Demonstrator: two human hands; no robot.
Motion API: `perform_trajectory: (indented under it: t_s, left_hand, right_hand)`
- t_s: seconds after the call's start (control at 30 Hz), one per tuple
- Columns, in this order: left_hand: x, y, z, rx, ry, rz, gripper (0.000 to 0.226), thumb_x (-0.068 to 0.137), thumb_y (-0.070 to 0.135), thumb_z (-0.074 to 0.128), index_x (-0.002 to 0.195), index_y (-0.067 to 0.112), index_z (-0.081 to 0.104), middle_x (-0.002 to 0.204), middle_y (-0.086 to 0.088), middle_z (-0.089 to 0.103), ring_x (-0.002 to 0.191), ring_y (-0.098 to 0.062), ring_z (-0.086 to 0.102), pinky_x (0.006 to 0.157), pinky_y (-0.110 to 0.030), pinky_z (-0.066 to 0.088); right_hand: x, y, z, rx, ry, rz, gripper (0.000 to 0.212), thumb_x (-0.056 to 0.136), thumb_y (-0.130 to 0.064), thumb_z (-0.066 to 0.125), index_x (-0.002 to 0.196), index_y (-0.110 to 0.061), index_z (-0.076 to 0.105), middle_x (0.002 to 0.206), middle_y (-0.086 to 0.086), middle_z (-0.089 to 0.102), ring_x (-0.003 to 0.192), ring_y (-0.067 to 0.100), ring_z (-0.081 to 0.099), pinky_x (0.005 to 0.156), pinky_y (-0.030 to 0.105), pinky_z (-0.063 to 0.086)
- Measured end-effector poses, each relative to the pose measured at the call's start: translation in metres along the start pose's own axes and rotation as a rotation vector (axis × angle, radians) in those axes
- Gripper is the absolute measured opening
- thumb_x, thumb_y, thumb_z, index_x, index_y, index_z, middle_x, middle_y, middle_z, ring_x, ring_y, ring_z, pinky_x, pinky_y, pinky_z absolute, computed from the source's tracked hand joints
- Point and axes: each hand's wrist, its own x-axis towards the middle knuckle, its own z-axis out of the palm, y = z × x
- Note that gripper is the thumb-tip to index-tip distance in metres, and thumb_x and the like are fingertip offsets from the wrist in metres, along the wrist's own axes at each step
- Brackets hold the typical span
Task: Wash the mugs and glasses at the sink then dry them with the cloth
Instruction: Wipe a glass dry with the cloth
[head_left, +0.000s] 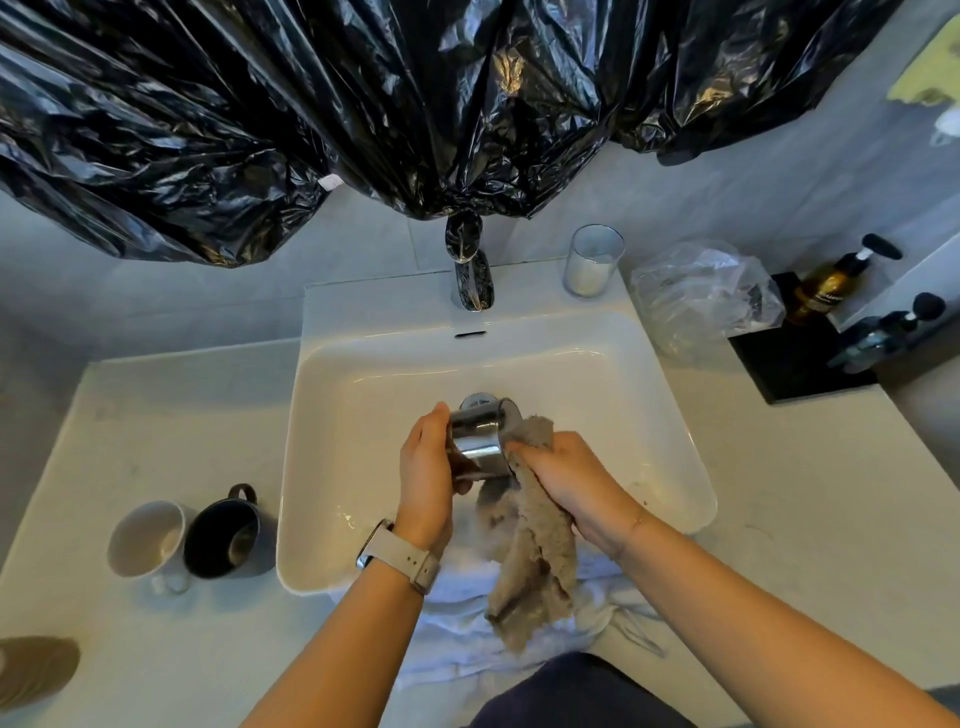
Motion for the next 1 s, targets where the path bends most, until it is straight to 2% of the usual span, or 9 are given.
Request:
perform_trajectory:
  t_s: [0.07, 0.13, 0.3, 0.4, 0.47, 0.57, 0.63, 0.77, 1.0]
  left_hand:
    - [0.0, 0.001, -0.002, -0.092, -0.027, -0.132, 0.038, 0.101, 0.038, 0.041, 0.096, 0.007, 0.062, 0.067, -0.009, 0.059, 0.048, -0.017, 0.049, 0.04, -0.022, 0.032]
    - [-0.002, 0.003, -0.005, -0.198, -0.062, -0.308, 0.035, 0.099, 0.036, 0.042, 0.088, 0.009, 0.06, 0.062, -0.009, 0.059, 0.042, -0.017, 0.046, 0.034, -0.019, 0.029]
    - [-0.011, 0.001, -0.015, -0.35, -0.116, -0.393, 0.04, 0.098, 0.04, 0.044, 0.086, 0.01, 0.068, 0.069, -0.012, 0.066, 0.046, -0.02, 0.052, 0.033, -0.019, 0.031]
    - [-0.015, 0.002, -0.023, -0.227, -0.158, -0.348, 0.044, 0.099, 0.048, 0.046, 0.086, 0.018, 0.075, 0.077, -0.008, 0.072, 0.058, -0.019, 0.065, 0.045, -0.022, 0.043]
    - [-0.015, 0.005, -0.034, 0.006, -0.172, -0.235, 0.039, 0.098, 0.053, 0.047, 0.093, 0.023, 0.072, 0.084, 0.001, 0.075, 0.073, -0.014, 0.071, 0.063, -0.025, 0.051]
    - [-0.01, 0.014, -0.061, 0.334, -0.171, 0.227, 0.03, 0.092, 0.052, 0.057, 0.113, 0.03, 0.062, 0.106, 0.012, 0.068, 0.106, -0.012, 0.064, 0.085, -0.025, 0.05]
    - [-0.007, 0.024, -0.077, 0.515, -0.318, 0.455, 0.051, 0.085, 0.05, 0.068, 0.132, 0.037, 0.051, 0.123, 0.019, 0.06, 0.12, -0.004, 0.055, 0.097, -0.02, 0.045]
    - [-0.002, 0.04, -0.088, 0.931, -0.388, 0.698, 0.087, 0.07, 0.063, 0.076, 0.144, 0.039, 0.036, 0.129, 0.019, 0.049, 0.115, 0.007, 0.047, 0.095, -0.002, 0.033]
    - [0.004, 0.048, -0.116, 0.993, -0.201, 0.739, 0.08, 0.065, 0.063, 0.075, 0.132, 0.033, 0.043, 0.119, 0.016, 0.058, 0.106, 0.004, 0.053, 0.087, -0.001, 0.039]
  right_hand:
    - [0.002, -0.005, -0.003, -0.39, 0.144, -0.347, 0.013, 0.092, -0.01, 0.058, 0.086, -0.009, 0.069, 0.079, 0.005, 0.069, 0.075, 0.023, 0.065, 0.062, 0.014, 0.045]
    - [0.006, -0.01, -0.01, -0.645, 0.133, -0.561, 0.012, 0.09, -0.005, 0.056, 0.092, -0.01, 0.066, 0.084, 0.007, 0.069, 0.077, 0.022, 0.063, 0.058, 0.018, 0.037]
    - [0.011, -0.018, -0.008, -0.319, -0.034, -0.249, 0.009, 0.09, -0.025, 0.068, 0.086, -0.02, 0.073, 0.081, -0.008, 0.071, 0.076, 0.004, 0.064, 0.068, 0.018, 0.045]
    - [0.012, -0.016, 0.002, -0.315, -0.042, -0.108, 0.014, 0.09, -0.022, 0.067, 0.087, -0.009, 0.074, 0.088, 0.009, 0.073, 0.085, 0.021, 0.067, 0.076, 0.03, 0.051]
    - [0.009, -0.02, 0.006, -0.389, -0.031, -0.129, 0.017, 0.092, -0.019, 0.065, 0.085, -0.005, 0.072, 0.089, 0.013, 0.071, 0.084, 0.025, 0.065, 0.07, 0.026, 0.047]
    - [0.009, -0.033, 0.011, -0.455, -0.062, -0.121, 0.019, 0.091, -0.014, 0.062, 0.079, -0.001, 0.068, 0.08, 0.017, 0.066, 0.077, 0.025, 0.06, 0.061, 0.025, 0.041]
    - [0.01, -0.043, 0.014, -0.512, -0.077, -0.123, 0.02, 0.089, -0.011, 0.06, 0.076, 0.002, 0.065, 0.075, 0.017, 0.06, 0.072, 0.025, 0.057, 0.058, 0.027, 0.038]
    - [0.011, -0.061, 0.03, -0.605, -0.103, -0.178, 0.017, 0.088, -0.011, 0.057, 0.08, 0.0, 0.068, 0.078, 0.015, 0.065, 0.075, 0.028, 0.061, 0.061, 0.029, 0.045]
    - [0.008, -0.063, 0.056, -0.285, -0.155, -0.218, 0.014, 0.096, -0.013, 0.057, 0.094, -0.011, 0.071, 0.096, 0.012, 0.072, 0.093, 0.026, 0.068, 0.086, 0.038, 0.053]
